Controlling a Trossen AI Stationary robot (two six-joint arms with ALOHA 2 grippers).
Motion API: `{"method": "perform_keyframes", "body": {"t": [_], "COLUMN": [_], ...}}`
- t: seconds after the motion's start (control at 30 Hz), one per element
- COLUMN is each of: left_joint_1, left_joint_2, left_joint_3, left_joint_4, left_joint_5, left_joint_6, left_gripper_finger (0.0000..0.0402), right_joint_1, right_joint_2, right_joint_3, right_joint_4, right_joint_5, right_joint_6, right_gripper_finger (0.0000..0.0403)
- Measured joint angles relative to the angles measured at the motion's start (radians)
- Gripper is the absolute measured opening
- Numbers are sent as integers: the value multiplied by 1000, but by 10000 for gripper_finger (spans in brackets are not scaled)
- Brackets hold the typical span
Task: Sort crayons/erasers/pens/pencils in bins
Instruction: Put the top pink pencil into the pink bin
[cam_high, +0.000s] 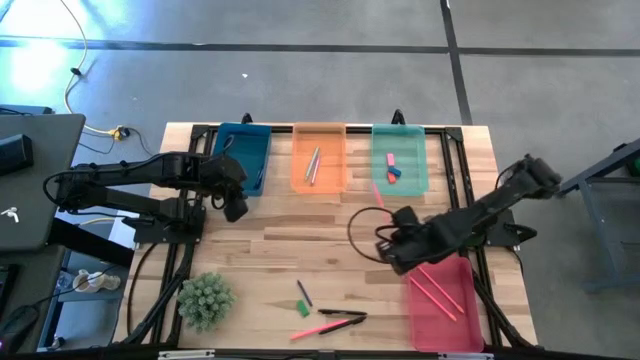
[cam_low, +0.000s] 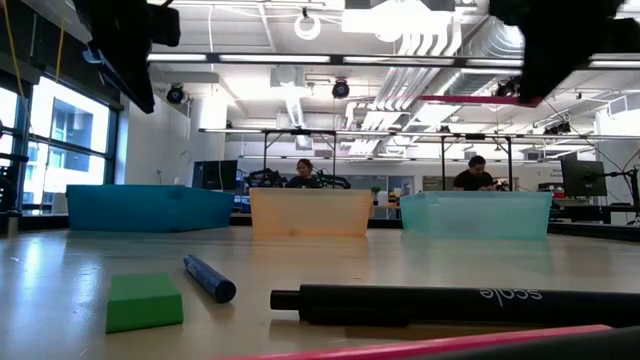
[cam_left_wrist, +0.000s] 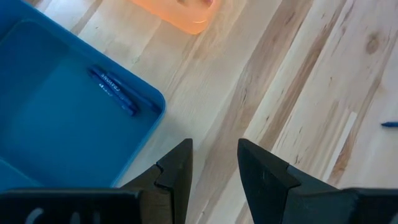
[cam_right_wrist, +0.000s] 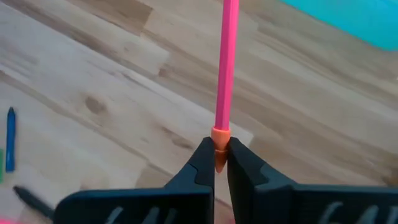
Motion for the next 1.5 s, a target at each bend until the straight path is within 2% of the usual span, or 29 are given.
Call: {"method": "perform_keyframes", "body": {"t": [0.17, 0.3, 0.57, 0.83, 1.2, 1.5], "left_joint_1": [0, 0, 0, 0, 0, 0], "left_joint_2": [0, 0, 0, 0, 0, 0], "left_joint_3": [0, 0, 0, 0, 0, 0], "left_joint_4": [2, 4, 8, 48, 132, 132], "left_joint_5": [-4, -6, -10, -28, -53, -54], "left_joint_6": [-59, -95, -99, -98, -99, -98], "left_gripper_finger": [117, 117, 117, 117, 117, 117], "right_joint_1": [93, 209, 482, 678, 799, 856], "right_joint_2": [-110, -163, -171, -140, -1, 4], "right_joint_3": [-98, -150, -211, -212, -212, -210], "right_joint_4": [7, 12, 105, 159, 404, 403], "right_joint_5": [-2, -15, -61, -55, -34, 9], "right_joint_6": [70, 159, 426, 661, 690, 679], "right_gripper_finger": [0, 0, 0, 0, 0, 0]}}
